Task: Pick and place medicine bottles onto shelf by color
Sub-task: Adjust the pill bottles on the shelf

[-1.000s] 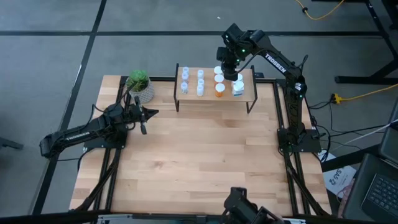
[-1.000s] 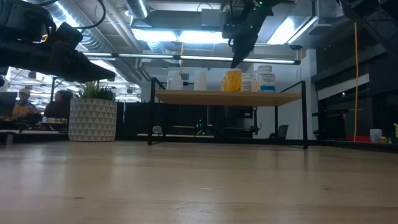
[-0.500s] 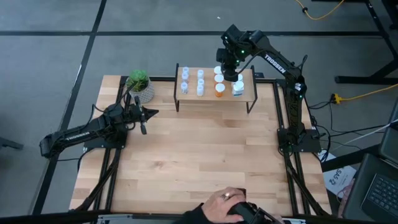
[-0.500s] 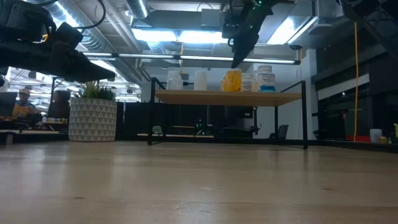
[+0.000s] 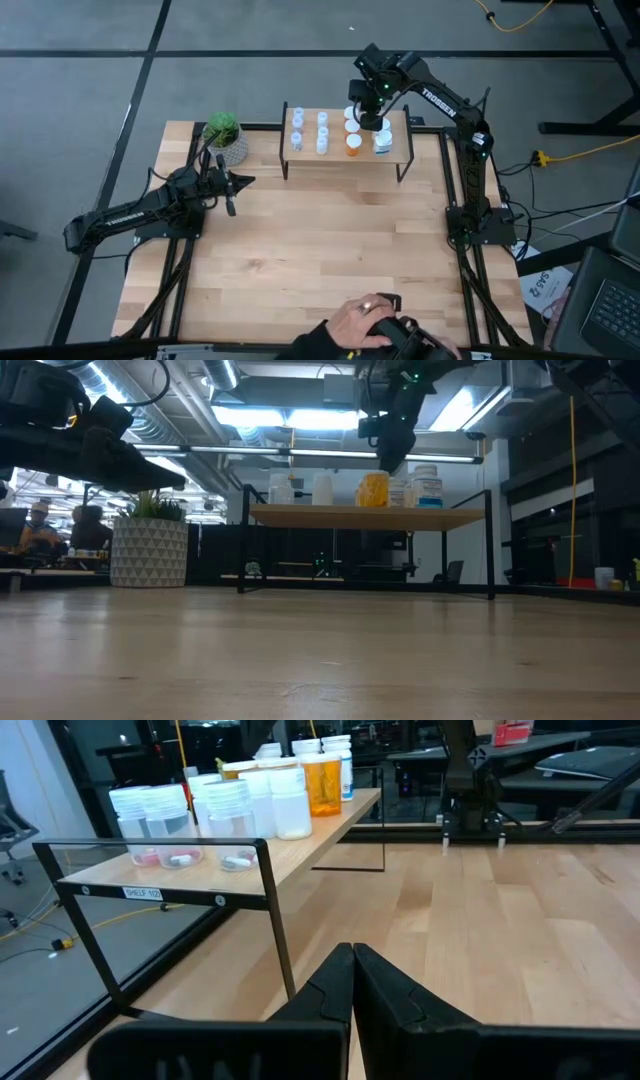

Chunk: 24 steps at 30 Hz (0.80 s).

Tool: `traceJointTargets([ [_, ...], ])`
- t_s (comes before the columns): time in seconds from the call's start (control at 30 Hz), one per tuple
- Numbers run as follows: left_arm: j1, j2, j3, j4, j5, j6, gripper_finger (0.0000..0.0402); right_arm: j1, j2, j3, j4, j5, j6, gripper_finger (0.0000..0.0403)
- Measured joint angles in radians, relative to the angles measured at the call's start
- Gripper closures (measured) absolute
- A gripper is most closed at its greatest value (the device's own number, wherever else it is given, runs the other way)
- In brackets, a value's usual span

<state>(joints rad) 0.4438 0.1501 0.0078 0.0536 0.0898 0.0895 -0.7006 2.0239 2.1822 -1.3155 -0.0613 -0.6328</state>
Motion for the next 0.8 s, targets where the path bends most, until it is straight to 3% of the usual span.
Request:
traceJointTargets([
  [0.63,0.0,0.0,0.0,0.0,0.0,0.0,0.0401,-0.008,0.0,0.0,-0.052,0.039,0.035,0.0398],
  [0.8,0.0,0.0,0.0,0.0,0.0,0.0,0.0401,-0.011,0.0,0.0,-0.06,0.107,0.064,0.0398],
])
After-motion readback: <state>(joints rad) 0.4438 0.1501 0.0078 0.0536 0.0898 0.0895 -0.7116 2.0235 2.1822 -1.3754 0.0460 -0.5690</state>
